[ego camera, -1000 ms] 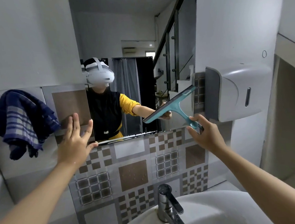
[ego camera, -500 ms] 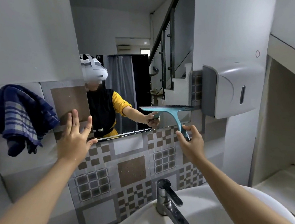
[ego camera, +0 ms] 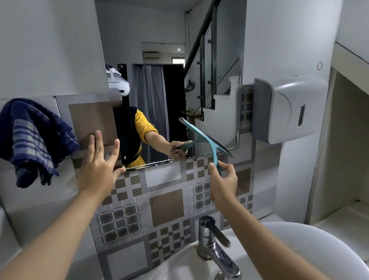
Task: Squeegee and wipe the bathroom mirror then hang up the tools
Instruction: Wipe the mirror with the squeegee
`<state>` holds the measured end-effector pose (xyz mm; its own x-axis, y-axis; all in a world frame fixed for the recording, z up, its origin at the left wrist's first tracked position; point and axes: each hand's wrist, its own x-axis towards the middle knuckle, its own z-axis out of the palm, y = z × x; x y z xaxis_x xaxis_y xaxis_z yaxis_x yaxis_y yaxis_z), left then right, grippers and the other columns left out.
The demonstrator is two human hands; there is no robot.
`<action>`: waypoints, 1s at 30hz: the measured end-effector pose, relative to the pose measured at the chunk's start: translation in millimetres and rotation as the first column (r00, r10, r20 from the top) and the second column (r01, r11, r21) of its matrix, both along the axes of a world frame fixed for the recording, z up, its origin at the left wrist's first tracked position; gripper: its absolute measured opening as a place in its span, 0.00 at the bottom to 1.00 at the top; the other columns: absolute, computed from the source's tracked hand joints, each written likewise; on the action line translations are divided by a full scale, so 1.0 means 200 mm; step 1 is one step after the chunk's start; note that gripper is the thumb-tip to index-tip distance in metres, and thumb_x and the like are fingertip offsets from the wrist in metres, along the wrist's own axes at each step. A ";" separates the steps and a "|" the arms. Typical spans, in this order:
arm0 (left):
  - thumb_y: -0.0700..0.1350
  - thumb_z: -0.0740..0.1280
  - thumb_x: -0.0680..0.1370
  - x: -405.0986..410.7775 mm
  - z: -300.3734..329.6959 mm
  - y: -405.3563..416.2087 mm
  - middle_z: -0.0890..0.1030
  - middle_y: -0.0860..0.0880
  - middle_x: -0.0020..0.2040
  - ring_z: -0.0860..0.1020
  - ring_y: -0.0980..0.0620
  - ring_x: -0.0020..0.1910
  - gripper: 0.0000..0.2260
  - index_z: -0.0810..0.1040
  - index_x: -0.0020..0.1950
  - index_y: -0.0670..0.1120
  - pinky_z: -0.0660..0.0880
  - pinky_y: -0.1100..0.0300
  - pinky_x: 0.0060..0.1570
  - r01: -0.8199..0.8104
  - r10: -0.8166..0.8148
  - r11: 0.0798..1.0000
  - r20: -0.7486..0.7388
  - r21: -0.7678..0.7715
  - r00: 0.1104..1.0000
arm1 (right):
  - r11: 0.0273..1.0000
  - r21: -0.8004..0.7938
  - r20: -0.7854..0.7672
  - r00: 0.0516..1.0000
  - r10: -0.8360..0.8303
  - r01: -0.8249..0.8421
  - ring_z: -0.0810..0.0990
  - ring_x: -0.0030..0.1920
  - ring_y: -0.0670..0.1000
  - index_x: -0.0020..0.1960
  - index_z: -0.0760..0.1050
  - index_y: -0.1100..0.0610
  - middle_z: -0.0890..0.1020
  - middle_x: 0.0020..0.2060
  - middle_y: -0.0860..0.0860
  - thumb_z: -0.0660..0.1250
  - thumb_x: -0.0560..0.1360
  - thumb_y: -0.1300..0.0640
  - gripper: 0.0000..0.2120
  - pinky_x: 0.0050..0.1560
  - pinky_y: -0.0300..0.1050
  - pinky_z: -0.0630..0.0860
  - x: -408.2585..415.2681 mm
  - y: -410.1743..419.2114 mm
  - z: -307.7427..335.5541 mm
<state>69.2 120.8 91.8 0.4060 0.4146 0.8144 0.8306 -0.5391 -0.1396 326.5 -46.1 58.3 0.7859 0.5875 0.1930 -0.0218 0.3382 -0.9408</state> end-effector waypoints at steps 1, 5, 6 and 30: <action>0.49 0.76 0.66 0.00 0.00 0.00 0.52 0.32 0.74 0.47 0.36 0.73 0.39 0.63 0.72 0.44 0.68 0.34 0.61 -0.001 0.001 1.000 -0.001 -0.003 1.000 | 1.000 0.005 -0.037 0.999 0.003 -0.002 0.65 0.26 0.46 0.50 0.72 0.51 0.73 0.33 0.52 0.67 0.77 0.53 0.05 0.23 0.39 0.65 -0.02 0.00 0.00; 0.49 0.76 0.66 0.00 0.01 -0.01 0.52 0.32 0.74 0.52 0.34 0.73 0.39 0.63 0.72 0.44 0.69 0.35 0.60 -0.006 0.006 1.000 -0.006 -0.006 1.000 | 1.000 -0.013 -0.161 0.987 0.000 -0.002 0.66 0.25 0.47 0.52 0.72 0.50 0.74 0.35 0.53 0.67 0.77 0.53 0.06 0.20 0.37 0.64 -0.09 0.02 0.03; 0.49 0.76 0.66 0.00 0.01 -0.01 0.53 0.32 0.74 0.52 0.33 0.73 0.39 0.64 0.72 0.44 0.68 0.35 0.60 -0.009 0.009 1.000 -0.008 -0.006 1.000 | 1.000 -0.020 -0.177 0.984 -0.003 0.000 0.66 0.25 0.47 0.51 0.72 0.50 0.74 0.37 0.53 0.67 0.77 0.52 0.06 0.20 0.36 0.64 -0.10 0.03 0.04; 0.54 0.74 0.67 -0.05 0.03 -0.06 0.54 0.35 0.75 0.54 0.36 0.73 0.40 0.61 0.74 0.48 0.73 0.39 0.56 -0.025 0.023 0.999 -0.045 -0.040 0.999 | 0.998 -0.029 -0.384 0.922 0.046 -0.062 0.75 0.35 0.50 0.48 0.69 0.48 0.80 0.47 0.56 0.67 0.77 0.52 0.06 0.26 0.39 0.73 -0.75 0.11 0.04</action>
